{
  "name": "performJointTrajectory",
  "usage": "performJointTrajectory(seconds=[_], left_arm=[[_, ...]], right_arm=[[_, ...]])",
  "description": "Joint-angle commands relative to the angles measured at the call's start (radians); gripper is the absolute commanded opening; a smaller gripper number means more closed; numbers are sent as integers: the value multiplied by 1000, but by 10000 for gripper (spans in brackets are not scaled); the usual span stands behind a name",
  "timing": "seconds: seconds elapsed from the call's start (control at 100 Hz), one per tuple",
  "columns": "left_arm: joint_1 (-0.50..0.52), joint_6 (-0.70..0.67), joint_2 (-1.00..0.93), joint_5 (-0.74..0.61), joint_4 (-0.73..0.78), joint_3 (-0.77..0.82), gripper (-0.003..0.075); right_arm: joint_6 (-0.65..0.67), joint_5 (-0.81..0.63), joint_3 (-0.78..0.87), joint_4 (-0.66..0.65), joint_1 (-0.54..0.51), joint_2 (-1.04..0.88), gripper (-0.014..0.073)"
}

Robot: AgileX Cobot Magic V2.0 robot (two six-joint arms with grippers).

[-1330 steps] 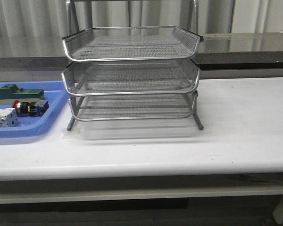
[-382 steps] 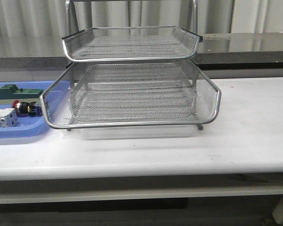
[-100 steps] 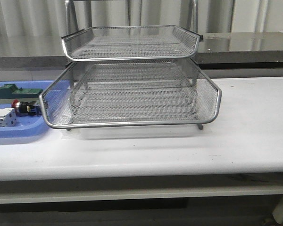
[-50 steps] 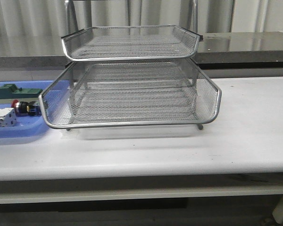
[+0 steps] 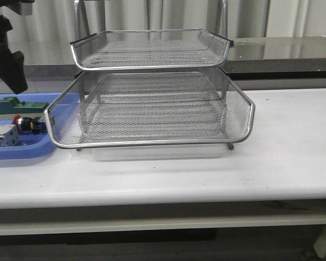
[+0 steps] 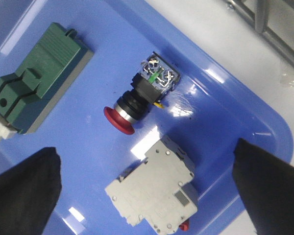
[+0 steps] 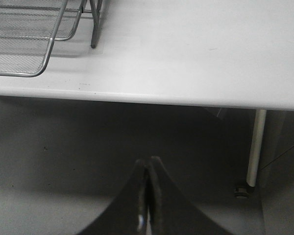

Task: Place button on rack with both arms
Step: 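Lower the left gripper onto the red push button and grasp it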

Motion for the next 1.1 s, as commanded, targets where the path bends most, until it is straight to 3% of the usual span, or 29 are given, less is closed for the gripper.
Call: performJointTrajectory(seconds=[0.0,0.33,1.09], left_arm=[[-15,14,-10,1,-18,-79,676],[-57,19,114,17,28,-183,676],[-56,60,216,-49,106,-197,676]], right_arm=[[-3,-57,-23,-22,-8,8,-70],[-3,-57,-23,-22,-8,8,-70],[-3,-56,-23,-22,-8,8,-70]])
